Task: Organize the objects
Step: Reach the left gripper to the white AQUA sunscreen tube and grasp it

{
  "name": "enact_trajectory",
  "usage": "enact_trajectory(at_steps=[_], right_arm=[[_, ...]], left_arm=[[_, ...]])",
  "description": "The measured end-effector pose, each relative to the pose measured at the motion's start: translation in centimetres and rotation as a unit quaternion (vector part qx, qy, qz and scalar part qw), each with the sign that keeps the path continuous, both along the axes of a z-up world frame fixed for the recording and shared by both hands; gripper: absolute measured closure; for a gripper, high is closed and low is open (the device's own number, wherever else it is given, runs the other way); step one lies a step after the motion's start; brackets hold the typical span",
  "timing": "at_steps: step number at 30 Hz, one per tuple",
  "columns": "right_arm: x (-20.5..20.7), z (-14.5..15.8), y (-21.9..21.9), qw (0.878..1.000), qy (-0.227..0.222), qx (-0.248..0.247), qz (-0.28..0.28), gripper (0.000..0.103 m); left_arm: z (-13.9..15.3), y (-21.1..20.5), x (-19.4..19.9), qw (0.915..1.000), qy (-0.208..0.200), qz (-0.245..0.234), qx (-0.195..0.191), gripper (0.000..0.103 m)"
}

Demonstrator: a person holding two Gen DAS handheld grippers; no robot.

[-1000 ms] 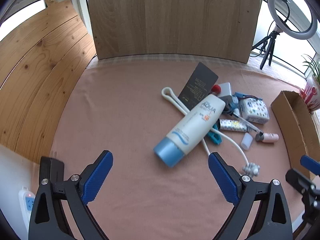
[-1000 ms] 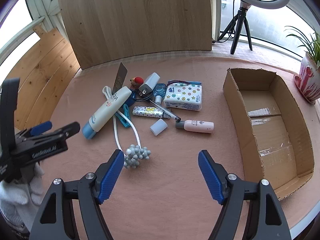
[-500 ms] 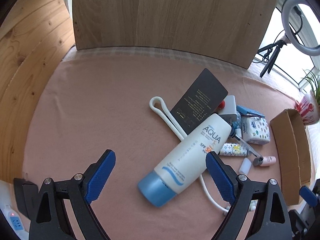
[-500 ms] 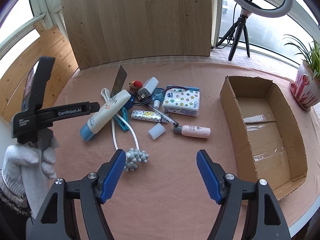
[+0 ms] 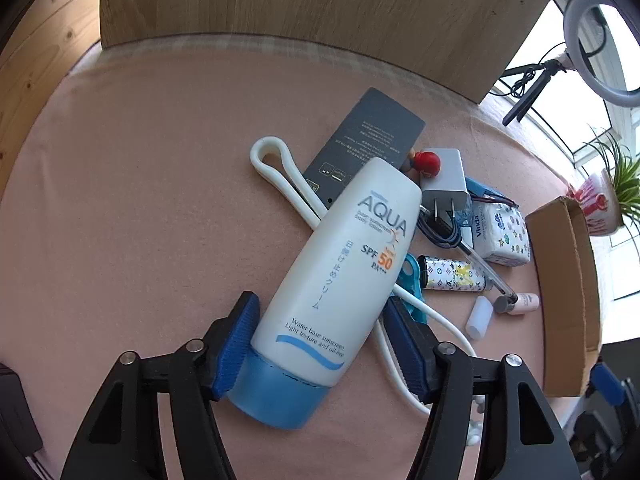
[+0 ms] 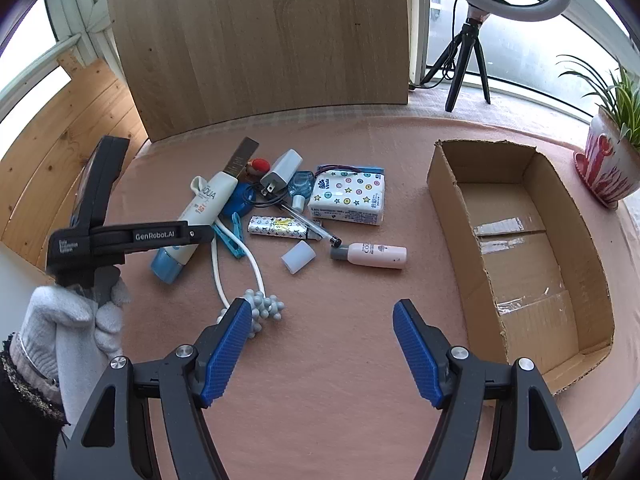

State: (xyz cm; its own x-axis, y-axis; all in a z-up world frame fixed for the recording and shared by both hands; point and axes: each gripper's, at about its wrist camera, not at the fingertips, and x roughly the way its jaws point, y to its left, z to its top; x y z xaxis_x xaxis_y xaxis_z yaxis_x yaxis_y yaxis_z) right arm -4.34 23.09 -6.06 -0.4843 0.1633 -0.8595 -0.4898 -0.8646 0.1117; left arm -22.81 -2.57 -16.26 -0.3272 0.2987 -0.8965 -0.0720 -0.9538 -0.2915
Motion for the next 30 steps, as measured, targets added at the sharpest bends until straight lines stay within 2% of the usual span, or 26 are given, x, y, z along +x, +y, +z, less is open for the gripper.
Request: enact_trajectory(at_steps=[6, 8, 15, 22, 29, 30], right_arm=[[-0.3, -0.4, 0.1, 1.0, -0.003, -0.005, 0.002, 0.033], [-0.5, -0.5, 0.0, 1.0, -0.004, -0.004, 0.005, 0.033], [-0.8, -0.9, -0.2, 1.0, -0.007, -0.007, 0.013, 0.033], [-0.4, -1.6, -0.1, 1.0, -0.01, -0.02, 0.015, 0.033], [1.0, -3.0, 0.0, 0.997, -0.01, -0.075, 0.016, 0.033], [1.2, -3.4, 0.0, 0.996, -0.011, -0.09, 0.016, 0.033]], left_arm=[[-0.3, 0.2, 1.7, 1.0, 0.004, 0.002, 0.005, 0.052], [-0.2, 0.1, 2.2, 1.0, 0.006, 0.003, 0.002, 0.053], [-0.1, 0.1, 5.4, 0.9998, 0.01, 0.018, -0.002, 0.053], [0.1, 1.8, 11.4, 0.9993, 0.022, 0.02, -0.021, 0.053], [0.3, 3.8, 16.3, 0.9997, 0.01, 0.018, -0.009, 0.054], [0.3, 4.1, 16.9, 0.9999, 0.007, 0.008, 0.0, 0.048]])
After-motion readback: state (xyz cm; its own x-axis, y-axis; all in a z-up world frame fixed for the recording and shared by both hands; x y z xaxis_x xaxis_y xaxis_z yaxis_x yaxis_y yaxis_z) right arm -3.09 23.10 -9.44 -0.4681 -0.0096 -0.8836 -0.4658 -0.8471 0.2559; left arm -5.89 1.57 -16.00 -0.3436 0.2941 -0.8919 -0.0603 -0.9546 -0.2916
